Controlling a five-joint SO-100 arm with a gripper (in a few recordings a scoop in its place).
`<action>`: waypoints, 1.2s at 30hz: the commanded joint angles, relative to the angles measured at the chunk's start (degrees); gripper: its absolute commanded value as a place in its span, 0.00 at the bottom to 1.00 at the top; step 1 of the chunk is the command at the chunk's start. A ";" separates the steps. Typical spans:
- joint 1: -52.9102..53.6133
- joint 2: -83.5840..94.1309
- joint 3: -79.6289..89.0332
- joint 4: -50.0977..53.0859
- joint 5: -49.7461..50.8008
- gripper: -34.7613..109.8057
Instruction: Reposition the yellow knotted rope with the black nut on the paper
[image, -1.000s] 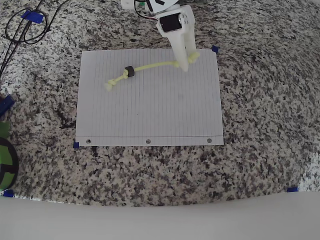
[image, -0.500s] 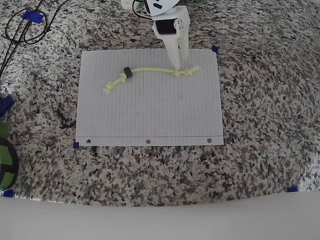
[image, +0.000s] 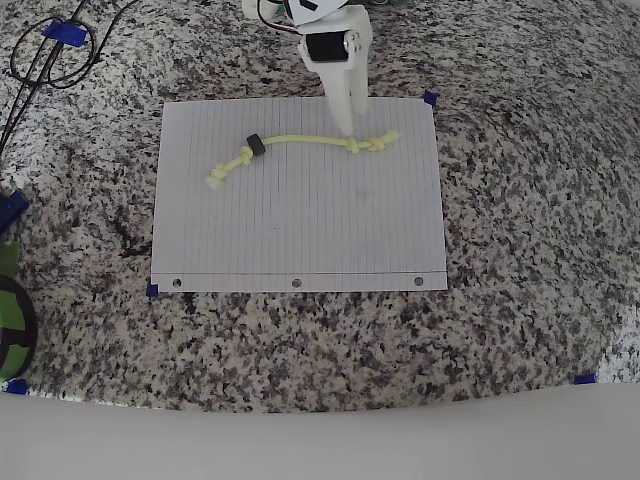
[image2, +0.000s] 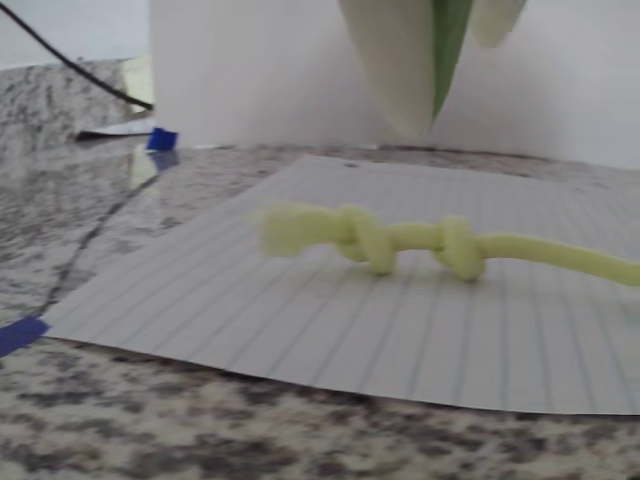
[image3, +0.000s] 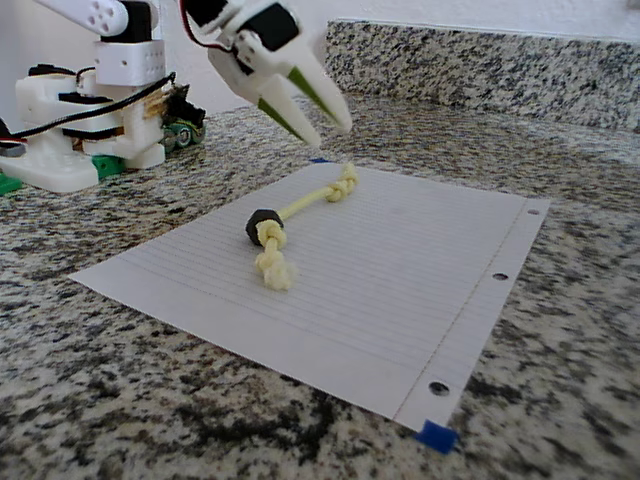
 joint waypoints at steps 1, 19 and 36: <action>4.75 0.35 -3.08 -1.14 11.87 0.70; 28.12 -31.46 -36.21 19.34 83.14 0.74; 39.02 -52.47 -44.91 13.10 92.02 0.61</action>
